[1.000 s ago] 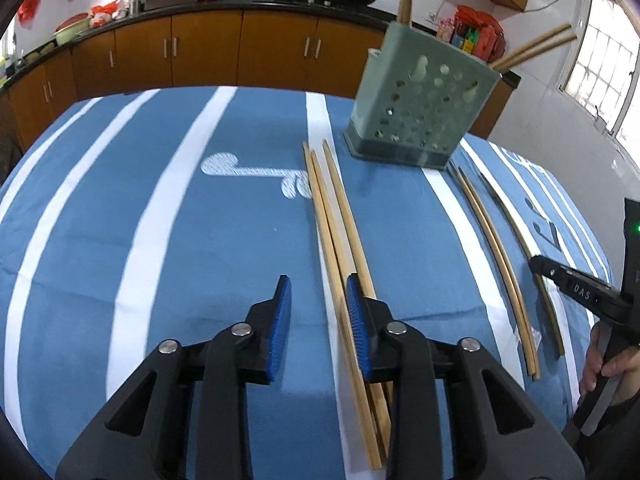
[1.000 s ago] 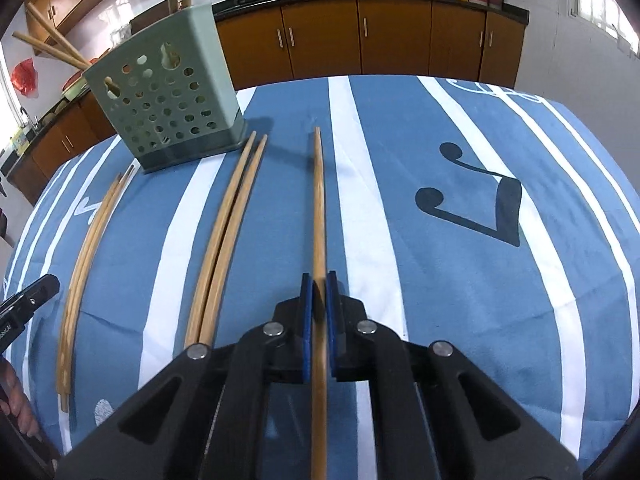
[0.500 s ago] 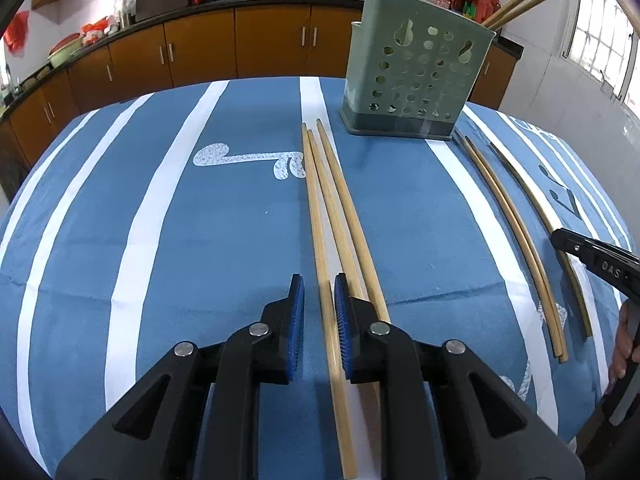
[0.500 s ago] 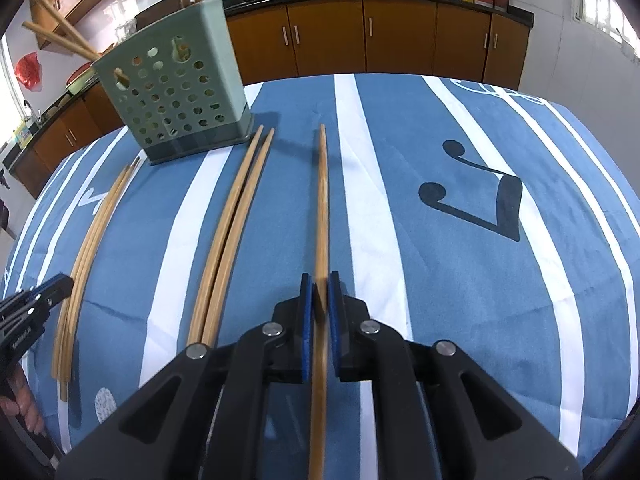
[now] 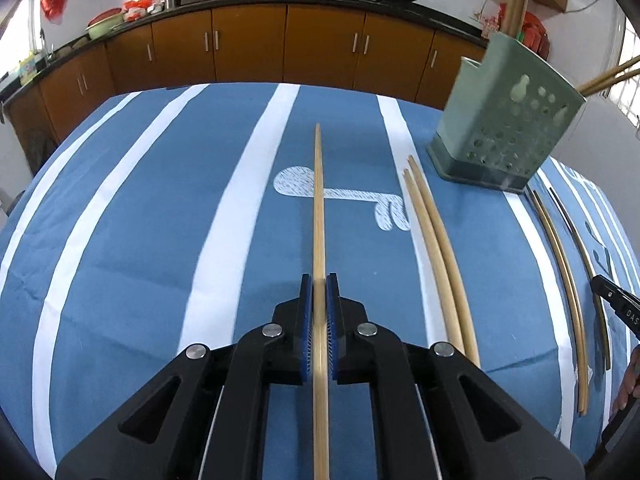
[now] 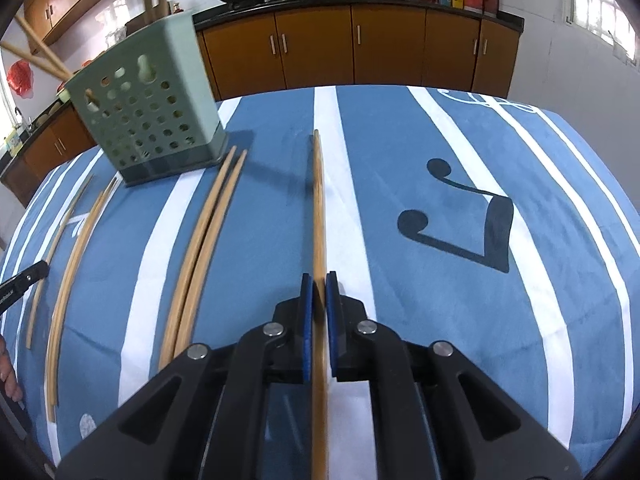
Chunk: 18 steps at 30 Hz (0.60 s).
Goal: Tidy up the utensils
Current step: 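Grasp a chopstick with the left tool while the right tool holds its own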
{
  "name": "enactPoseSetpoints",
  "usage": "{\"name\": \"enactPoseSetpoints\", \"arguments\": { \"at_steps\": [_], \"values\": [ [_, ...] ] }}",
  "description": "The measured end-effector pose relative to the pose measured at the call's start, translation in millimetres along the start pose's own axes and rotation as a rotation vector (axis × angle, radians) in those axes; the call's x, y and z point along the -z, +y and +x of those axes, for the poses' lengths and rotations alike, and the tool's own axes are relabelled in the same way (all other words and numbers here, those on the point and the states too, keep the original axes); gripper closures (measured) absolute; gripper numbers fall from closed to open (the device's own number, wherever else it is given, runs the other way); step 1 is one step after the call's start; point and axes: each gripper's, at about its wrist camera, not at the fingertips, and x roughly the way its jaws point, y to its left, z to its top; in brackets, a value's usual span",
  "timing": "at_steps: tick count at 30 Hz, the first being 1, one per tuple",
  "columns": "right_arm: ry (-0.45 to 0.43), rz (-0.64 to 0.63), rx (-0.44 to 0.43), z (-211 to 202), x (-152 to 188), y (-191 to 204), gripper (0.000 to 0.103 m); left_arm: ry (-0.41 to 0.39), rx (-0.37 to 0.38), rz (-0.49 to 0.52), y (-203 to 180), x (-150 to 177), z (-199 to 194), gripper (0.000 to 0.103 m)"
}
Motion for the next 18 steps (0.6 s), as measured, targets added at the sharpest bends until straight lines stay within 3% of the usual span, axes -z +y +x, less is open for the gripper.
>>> {"name": "enactPoseSetpoints", "arguments": {
  "at_steps": [18],
  "values": [
    [-0.022,0.02,0.0,0.3,1.0,-0.8,0.095,-0.01,0.024,-0.022,2.7,0.4,-0.1,0.095]
  ]
}}
